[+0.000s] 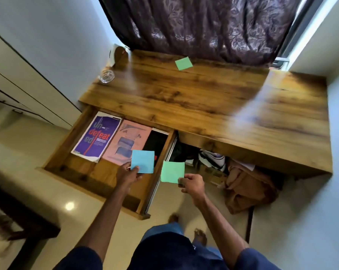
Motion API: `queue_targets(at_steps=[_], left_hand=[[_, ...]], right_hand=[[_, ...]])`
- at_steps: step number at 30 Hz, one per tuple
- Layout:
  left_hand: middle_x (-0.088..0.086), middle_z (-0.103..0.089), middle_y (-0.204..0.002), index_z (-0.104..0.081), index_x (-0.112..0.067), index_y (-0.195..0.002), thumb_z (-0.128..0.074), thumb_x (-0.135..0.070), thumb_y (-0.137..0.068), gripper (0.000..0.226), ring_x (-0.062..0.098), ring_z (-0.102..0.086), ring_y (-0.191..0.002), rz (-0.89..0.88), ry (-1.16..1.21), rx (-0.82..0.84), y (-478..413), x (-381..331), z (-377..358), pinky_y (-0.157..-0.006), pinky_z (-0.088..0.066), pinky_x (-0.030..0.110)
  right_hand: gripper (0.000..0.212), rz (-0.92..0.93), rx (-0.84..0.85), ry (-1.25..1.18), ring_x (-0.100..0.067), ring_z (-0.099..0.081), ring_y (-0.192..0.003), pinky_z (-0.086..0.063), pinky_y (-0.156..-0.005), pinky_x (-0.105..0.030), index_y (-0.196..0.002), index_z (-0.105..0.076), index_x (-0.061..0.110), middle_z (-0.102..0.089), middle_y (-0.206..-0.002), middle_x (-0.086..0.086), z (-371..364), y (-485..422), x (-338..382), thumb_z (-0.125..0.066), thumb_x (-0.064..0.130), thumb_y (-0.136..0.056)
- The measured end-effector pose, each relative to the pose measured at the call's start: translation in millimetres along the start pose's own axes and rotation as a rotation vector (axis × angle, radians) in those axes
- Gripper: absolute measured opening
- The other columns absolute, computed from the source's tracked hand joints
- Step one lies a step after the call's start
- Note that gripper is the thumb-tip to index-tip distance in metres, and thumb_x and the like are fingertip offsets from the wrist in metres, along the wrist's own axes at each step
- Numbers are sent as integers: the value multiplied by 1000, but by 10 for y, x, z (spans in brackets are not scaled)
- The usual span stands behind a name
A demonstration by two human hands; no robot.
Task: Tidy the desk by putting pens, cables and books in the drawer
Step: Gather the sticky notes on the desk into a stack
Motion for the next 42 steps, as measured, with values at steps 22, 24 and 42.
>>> queue_targets(at_steps=[22, 24, 42], left_hand=[[22, -60, -134, -48, 2, -138, -63, -1, -94, 46, 37, -65, -114, 46, -624, 333, -1644, 1055, 1465, -88, -59, 42], [20, -55, -138, -42, 0, -144, -62, -4, -97, 51, 33, -60, -123, 42, -709, 358, -1651, 1104, 1468, -90, -54, 34], [12, -5, -166, -41, -28, -152, -60, -20, -101, 55, 32, -26, -149, -517, -1279, 651, -1601, 1226, 1242, -117, -36, 36]], right_hand=[[34, -306, -375, 303, -37, -71, -99, -61, -80, -39, -108, -69, -2, -72, -110, -21, -2693, -449, -848, -71, 16, -80], [38, -339, -398, 306, -40, -64, -112, -56, -89, -42, -117, -62, -6, -66, -121, -24, -2795, -325, -696, -72, 12, -84], [71, -179, -80, 831, -35, -14, -153, -32, -117, -48, -156, -23, 16, 1, -167, -19, -3400, -451, -837, -56, 39, -98]])
Point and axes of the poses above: each hand's wrist, its own y-axis away from the middle knuckle, its own z-axis out of the back of the hand, x = y × z, the point moved 5 cm from there along -y, towards the middle knuckle
